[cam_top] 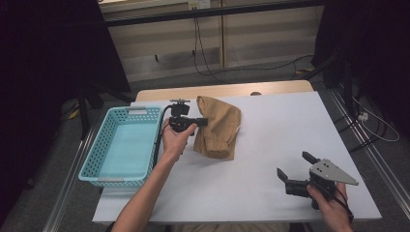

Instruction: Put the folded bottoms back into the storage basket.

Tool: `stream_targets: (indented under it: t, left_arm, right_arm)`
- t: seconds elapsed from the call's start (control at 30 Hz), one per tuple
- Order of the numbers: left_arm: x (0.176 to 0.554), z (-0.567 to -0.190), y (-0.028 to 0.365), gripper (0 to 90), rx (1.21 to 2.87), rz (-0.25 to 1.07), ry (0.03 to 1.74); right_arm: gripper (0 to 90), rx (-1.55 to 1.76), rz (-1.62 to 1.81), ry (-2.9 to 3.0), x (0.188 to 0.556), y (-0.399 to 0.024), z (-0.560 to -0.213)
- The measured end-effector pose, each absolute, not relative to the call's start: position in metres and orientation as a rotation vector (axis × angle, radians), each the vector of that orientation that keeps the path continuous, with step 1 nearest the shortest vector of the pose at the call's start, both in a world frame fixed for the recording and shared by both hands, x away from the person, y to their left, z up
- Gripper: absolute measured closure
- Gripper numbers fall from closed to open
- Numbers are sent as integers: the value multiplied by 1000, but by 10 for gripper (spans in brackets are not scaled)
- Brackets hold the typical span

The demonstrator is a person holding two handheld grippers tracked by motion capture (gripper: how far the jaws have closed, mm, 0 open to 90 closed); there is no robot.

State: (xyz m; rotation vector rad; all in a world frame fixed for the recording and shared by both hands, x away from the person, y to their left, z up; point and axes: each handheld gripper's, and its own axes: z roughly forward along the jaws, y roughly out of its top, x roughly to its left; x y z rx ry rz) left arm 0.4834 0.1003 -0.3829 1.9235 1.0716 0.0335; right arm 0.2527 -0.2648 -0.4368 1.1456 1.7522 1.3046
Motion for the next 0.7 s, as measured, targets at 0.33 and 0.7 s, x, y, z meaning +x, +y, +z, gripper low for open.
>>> stream_targets:
  t: [0.33,0.7]
  left_arm:
    - [480,-370,106,862,1899,73,1055]
    - [479,-361,114,863,1889,94,1039]
  right_arm:
    - [5,1141,1304,1756,253,-264,-437]
    - [8,1137,1297,1764,253,-264,-437]
